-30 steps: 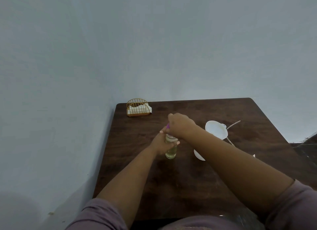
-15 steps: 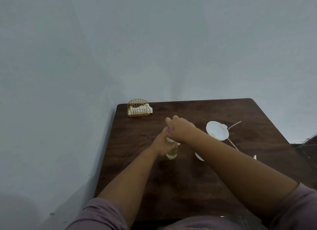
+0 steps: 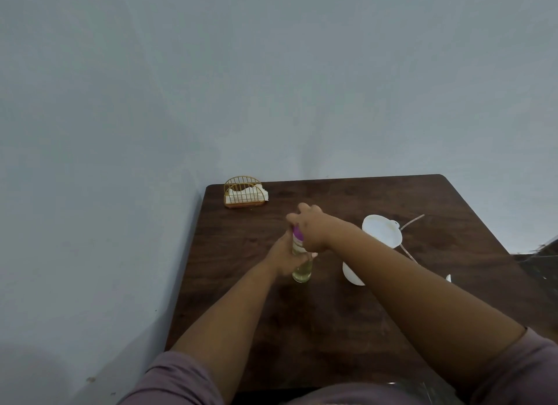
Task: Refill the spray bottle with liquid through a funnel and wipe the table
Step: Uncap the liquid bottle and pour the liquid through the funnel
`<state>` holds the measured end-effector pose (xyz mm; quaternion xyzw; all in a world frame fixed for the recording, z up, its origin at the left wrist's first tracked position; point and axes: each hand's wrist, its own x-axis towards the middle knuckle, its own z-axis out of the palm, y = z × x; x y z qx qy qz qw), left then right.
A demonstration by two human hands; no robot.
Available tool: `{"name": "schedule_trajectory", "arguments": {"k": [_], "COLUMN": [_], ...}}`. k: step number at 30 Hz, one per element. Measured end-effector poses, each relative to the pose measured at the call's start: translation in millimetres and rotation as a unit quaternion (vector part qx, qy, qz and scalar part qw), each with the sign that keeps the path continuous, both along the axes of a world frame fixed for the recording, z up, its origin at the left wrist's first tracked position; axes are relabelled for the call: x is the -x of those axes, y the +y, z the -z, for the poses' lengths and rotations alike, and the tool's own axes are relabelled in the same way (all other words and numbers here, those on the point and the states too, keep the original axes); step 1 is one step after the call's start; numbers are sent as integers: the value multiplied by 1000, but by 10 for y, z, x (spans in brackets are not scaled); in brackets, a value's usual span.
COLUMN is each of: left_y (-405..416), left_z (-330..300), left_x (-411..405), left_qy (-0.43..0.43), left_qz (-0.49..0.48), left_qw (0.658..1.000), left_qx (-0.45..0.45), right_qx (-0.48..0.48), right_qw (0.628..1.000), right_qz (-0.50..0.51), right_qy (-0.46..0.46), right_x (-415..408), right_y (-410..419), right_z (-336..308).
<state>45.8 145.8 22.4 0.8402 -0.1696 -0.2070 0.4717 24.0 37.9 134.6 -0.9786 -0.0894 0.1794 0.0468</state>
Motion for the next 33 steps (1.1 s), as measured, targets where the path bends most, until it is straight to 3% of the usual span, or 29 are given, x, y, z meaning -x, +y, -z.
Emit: {"name": "schedule_trajectory", "arguments": {"k": [4, 9, 15, 18, 22, 26, 33], "left_y": [-2, 14, -14, -8, 7, -11, -9], "left_z": [6, 18, -23, -46, -15, -4, -9], "left_x": [5, 6, -8, 7, 17, 43, 71], "left_qy": [-10, 11, -46, -61, -29, 0, 46], "left_qz": [8, -15, 34, 27, 6, -21, -43], "left_qw": [1000, 1000, 997, 997, 999, 1000, 997], "left_qx": [-15, -12, -60, -44, -28, 21, 54], "right_qx": [-80, -23, -25, -81, -33, -67, -94], "right_qw": [997, 992, 998, 994, 991, 992, 995], "right_qz": [6, 62, -49, -30, 21, 46, 1], "right_qy": [-6, -103, -22, -60, -125, -98, -41], "right_x": [18, 50, 68, 82, 64, 41, 26], "right_y": [12, 39, -50, -41, -24, -113, -193], "right_z": [-64, 82, 4, 20, 135, 187, 41]}}
